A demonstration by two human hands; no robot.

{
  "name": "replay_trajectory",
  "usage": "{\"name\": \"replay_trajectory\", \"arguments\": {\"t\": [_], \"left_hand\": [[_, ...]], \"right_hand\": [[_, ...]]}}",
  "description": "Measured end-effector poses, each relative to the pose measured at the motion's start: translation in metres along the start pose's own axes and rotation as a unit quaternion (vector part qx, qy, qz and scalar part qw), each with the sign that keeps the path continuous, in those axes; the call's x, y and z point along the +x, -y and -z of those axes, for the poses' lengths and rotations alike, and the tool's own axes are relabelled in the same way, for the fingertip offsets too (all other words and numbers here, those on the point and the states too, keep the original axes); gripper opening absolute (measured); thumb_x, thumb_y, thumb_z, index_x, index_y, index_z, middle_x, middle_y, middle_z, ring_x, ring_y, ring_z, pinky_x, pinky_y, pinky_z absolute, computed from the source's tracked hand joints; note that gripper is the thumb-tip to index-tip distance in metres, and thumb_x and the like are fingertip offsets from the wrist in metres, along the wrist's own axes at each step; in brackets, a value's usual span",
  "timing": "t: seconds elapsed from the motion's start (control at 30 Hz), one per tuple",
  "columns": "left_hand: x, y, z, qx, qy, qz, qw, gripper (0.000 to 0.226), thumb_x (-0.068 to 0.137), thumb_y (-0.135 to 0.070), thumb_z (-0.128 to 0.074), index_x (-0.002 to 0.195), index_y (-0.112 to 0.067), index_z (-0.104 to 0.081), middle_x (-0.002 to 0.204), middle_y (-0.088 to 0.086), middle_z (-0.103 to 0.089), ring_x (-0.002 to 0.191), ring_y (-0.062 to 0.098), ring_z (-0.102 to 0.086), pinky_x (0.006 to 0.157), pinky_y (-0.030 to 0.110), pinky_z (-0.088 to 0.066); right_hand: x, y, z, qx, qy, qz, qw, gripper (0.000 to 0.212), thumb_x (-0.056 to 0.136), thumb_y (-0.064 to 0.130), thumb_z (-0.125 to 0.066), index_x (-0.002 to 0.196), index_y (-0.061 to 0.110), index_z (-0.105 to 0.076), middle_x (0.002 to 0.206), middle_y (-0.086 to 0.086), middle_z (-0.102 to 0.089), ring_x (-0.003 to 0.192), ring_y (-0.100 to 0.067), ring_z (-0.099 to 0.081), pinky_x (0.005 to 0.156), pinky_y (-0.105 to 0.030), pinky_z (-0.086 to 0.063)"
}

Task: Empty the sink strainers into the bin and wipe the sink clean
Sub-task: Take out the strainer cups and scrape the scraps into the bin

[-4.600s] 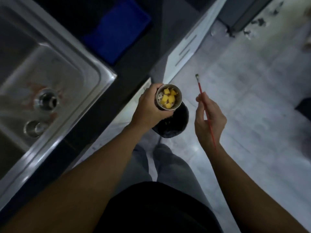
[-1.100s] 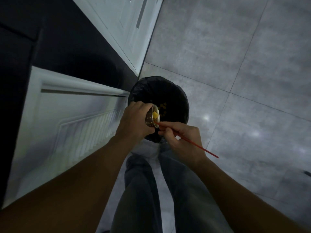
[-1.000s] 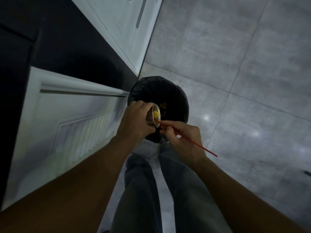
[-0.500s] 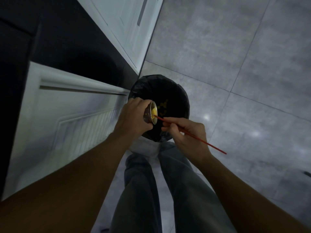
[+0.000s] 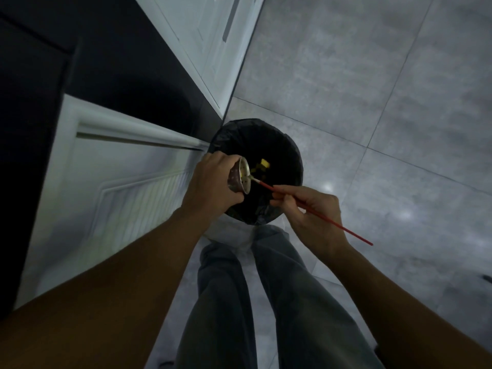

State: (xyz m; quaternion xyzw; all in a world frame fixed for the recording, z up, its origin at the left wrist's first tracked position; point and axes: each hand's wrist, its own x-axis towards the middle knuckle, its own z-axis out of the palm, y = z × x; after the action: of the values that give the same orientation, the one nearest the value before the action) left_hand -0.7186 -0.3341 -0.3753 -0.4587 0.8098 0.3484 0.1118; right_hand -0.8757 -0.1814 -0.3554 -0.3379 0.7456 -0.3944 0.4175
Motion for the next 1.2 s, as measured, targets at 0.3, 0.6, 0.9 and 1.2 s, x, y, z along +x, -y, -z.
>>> {"name": "replay_trajectory", "arguments": {"t": [0.3, 0.6, 0.9, 1.2], "left_hand": [[-0.004, -0.007, -0.001, -0.028, -0.002, 0.012, 1.000, 0.081, 0.064, -0.026, -0.087, 0.137, -0.016, -0.054, 0.127, 0.007, -0.055, 0.122, 0.026, -0.047, 0.102, 0.041, -0.044], [-0.015, -0.001, -0.001, -0.046, 0.009, 0.072, 0.996, 0.082, 0.065, -0.024, -0.087, 0.138, -0.018, -0.051, 0.129, 0.005, -0.050, 0.125, 0.024, -0.045, 0.098, 0.043, -0.050], [-0.029, -0.011, -0.003, -0.069, 0.020, 0.075, 0.995, 0.078, 0.065, -0.023, -0.086, 0.136, -0.018, -0.053, 0.128, 0.006, -0.052, 0.125, 0.024, -0.044, 0.099, 0.044, -0.049], [-0.034, -0.013, -0.006, -0.064, 0.016, 0.047, 0.997, 0.076, 0.065, -0.023, -0.086, 0.133, -0.017, -0.055, 0.124, 0.009, -0.051, 0.122, 0.026, -0.044, 0.099, 0.044, -0.048]], "right_hand": [[0.006, 0.010, -0.019, 0.008, 0.051, 0.006, 0.999, 0.029, 0.096, 0.028, -0.054, 0.109, 0.049, -0.068, 0.094, 0.011, -0.076, 0.085, -0.009, -0.074, 0.078, -0.027, -0.062], [-0.007, -0.001, 0.000, -0.024, -0.002, -0.028, 0.999, 0.025, 0.098, 0.019, -0.058, 0.116, 0.024, -0.073, 0.104, 0.010, -0.076, 0.094, -0.004, -0.073, 0.087, -0.025, -0.060], [-0.023, 0.014, -0.008, 0.009, 0.062, 0.013, 0.998, 0.027, 0.097, 0.014, -0.056, 0.117, 0.019, -0.072, 0.104, 0.007, -0.076, 0.095, 0.000, -0.073, 0.086, -0.022, -0.060], [-0.026, 0.009, -0.011, 0.039, 0.023, -0.043, 0.998, 0.029, 0.099, 0.010, -0.056, 0.117, 0.026, -0.072, 0.100, 0.020, -0.073, 0.095, -0.001, -0.073, 0.083, -0.013, -0.056]]}}
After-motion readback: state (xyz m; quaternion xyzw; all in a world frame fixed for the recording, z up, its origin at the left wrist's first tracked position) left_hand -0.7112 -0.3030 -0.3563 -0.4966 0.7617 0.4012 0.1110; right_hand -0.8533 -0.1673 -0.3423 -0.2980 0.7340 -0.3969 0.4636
